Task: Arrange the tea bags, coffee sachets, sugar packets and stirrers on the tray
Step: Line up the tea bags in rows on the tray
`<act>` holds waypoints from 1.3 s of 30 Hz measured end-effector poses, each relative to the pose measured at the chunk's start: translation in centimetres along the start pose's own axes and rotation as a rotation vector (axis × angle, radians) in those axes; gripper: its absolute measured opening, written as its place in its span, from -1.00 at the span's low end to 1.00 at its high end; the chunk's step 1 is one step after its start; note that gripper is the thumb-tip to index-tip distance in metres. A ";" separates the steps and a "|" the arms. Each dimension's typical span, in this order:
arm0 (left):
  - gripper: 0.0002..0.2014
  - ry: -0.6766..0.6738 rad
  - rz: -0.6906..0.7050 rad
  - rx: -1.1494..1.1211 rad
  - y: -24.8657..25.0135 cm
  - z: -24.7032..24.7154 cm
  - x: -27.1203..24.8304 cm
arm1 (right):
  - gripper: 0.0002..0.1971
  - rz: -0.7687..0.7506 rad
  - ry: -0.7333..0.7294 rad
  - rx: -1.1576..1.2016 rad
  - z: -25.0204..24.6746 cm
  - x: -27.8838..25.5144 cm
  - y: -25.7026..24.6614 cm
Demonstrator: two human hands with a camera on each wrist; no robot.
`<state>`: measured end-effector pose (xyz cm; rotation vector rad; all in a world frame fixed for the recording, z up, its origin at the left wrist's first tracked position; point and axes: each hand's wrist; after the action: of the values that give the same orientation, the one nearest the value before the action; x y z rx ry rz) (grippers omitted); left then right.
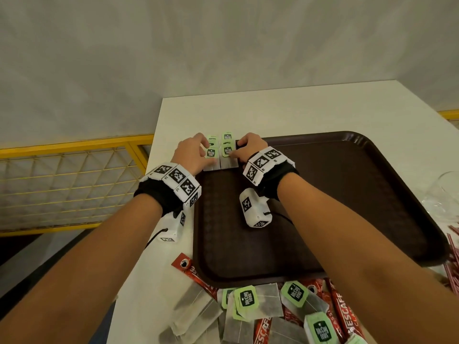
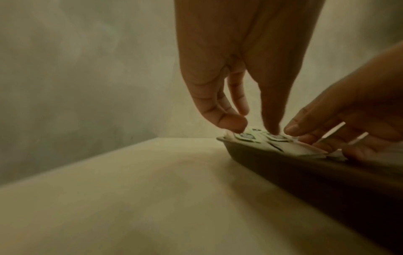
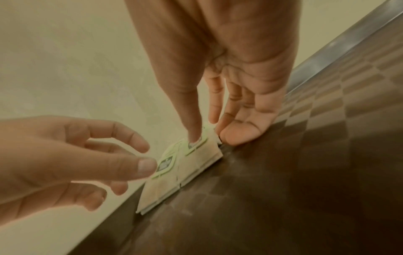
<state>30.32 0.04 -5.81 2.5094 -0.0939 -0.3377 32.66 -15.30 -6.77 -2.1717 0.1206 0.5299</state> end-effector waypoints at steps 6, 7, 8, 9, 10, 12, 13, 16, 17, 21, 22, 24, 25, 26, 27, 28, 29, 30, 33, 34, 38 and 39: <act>-0.65 -0.118 0.028 0.330 0.7 0.5 -0.1 | -0.58 0.032 -0.042 -0.155 0.5 -0.7 -0.1; -0.67 -0.113 0.037 0.359 0.8 0.5 -0.1 | -0.59 0.031 -0.043 -0.162 0.7 -0.7 -0.2; -0.69 -0.111 0.047 0.384 0.9 0.6 -0.2 | -0.60 0.030 -0.044 -0.166 0.8 -0.6 -0.3; -0.72 -0.111 0.055 0.403 1.0 0.6 -0.2 | -0.61 0.031 -0.049 -0.168 0.9 -0.7 -0.3; -0.74 -0.113 0.062 0.418 1.1 0.7 -0.3 | -0.63 0.033 -0.052 -0.166 1.0 -0.7 -0.3; -0.76 -0.117 0.075 0.432 1.2 0.7 -0.4 | -0.66 0.038 -0.049 -0.158 1.0 -0.7 -0.3; -0.76 -0.116 0.080 0.436 1.2 0.7 -0.4 | -0.62 0.037 -0.047 -0.151 1.0 -0.8 -0.3; -0.76 -0.110 0.085 0.438 1.1 0.8 -0.5 | -0.60 0.025 -0.039 -0.144 0.9 -0.9 -0.1; -0.76 -0.112 0.083 0.438 1.2 0.9 -0.6 | -0.64 0.020 -0.038 -0.147 0.9 -1.0 0.0; -0.75 -0.115 0.081 0.431 1.4 0.7 -1.1 | -0.74 0.015 -0.040 -0.154 0.5 -1.7 -0.2; -0.75 -0.105 0.087 0.408 1.6 0.4 -1.5 | -0.75 0.009 -0.034 -0.158 0.3 -2.2 -0.3; -0.74 -0.071 0.109 0.334 1.9 -0.2 -2.8 | -0.65 -0.028 0.004 -0.162 -0.1 -3.7 -0.2; -0.74 -0.052 0.129 0.292 2.0 -0.5 -3.7 | -0.62 -0.063 0.028 -0.163 -0.2 -4.7 -0.2; -0.74 -0.044 0.153 0.250 2.3 -0.7 -4.9 | -0.62 -0.097 0.040 -0.158 -0.2 -5.8 -0.1; -0.74 -0.057 0.175 0.217 2.5 -0.9 -6.2 | -0.64 -0.126 0.030 -0.150 -0.1 -7.1 0.0; -0.74 -0.096 0.189 0.204 2.7 -1.1 -7.6 | -0.65 -0.141 -0.003 -0.146 0.1 -8.4 -0.1; -0.75 -0.156 0.187 0.211 2.9 -1.2 -9.0 | -0.66 -0.145 -0.059 -0.153 0.4 -9.9 -0.1; -0.76 -0.219 0.177 0.228 3.1 -1.2 -10.5 | -0.66 -0.142 -0.123 -0.172 0.8 -11.3 -0.2; -0.77 -0.385 0.128 0.257 3.0 -0.8 -14.5 | -0.68 -0.143 -0.268 -0.215 1.9 -15.5 -0.1; -0.77 -0.439 0.107 0.246 2.9 -0.5 -15.8 | -0.70 -0.140 -0.300 -0.219 2.2 -16.8 0.1; -0.67 -0.597 0.071 0.220 2.4 1.8 -20.6 | -0.74 -0.098 -0.346 -0.310 3.0 -21.2 1.8; -0.62 -0.597 0.067 0.223 2.4 2.6 -21.4 | -0.75 -0.083 -0.330 -0.337 3.0 -22.1 2.2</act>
<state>9.04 -0.29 -1.79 2.5267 -0.4715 -1.0888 11.08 -16.57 -0.84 -2.3634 -0.2552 0.9039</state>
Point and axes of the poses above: each hand's wrist, its own x-axis towards the middle knuckle, its own z-axis out of the palm, y = z × x, and after that the axes turned 13 degrees about -y, right-handed
